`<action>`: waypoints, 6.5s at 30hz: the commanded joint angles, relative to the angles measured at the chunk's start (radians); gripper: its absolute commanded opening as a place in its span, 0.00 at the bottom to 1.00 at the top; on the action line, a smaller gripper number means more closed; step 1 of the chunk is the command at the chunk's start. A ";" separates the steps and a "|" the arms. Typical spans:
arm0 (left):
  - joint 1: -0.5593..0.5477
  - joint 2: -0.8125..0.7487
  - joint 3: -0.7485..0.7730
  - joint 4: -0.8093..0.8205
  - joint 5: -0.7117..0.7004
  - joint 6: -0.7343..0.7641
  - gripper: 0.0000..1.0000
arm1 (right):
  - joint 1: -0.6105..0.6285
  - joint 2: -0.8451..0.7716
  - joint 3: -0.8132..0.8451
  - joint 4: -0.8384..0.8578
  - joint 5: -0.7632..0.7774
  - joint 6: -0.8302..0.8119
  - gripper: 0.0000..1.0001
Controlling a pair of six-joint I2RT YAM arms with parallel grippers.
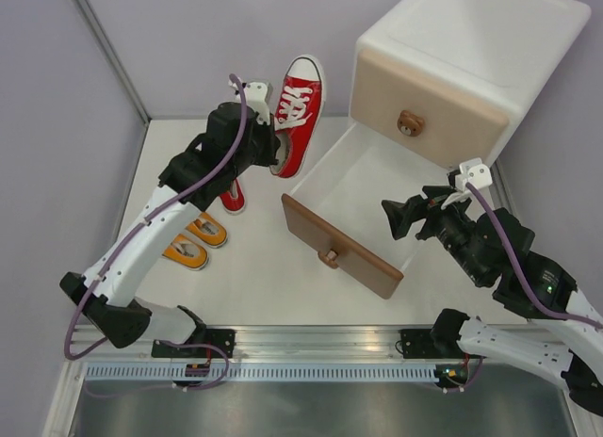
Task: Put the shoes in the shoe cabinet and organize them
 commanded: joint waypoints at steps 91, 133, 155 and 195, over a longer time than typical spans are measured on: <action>-0.399 0.627 0.324 -0.052 0.184 -0.116 0.02 | -0.003 -0.188 -0.104 0.075 0.093 -0.039 0.98; -0.392 0.390 0.295 -0.033 0.257 -0.090 0.98 | -0.003 0.093 0.089 0.099 0.050 -0.106 0.98; 0.133 0.045 -0.053 -0.045 0.152 -0.139 0.97 | -0.001 0.245 0.060 0.359 -0.020 -0.149 0.98; 0.526 0.534 -0.251 0.146 0.020 -0.253 0.61 | -0.003 0.179 -0.078 0.374 -0.063 -0.161 0.98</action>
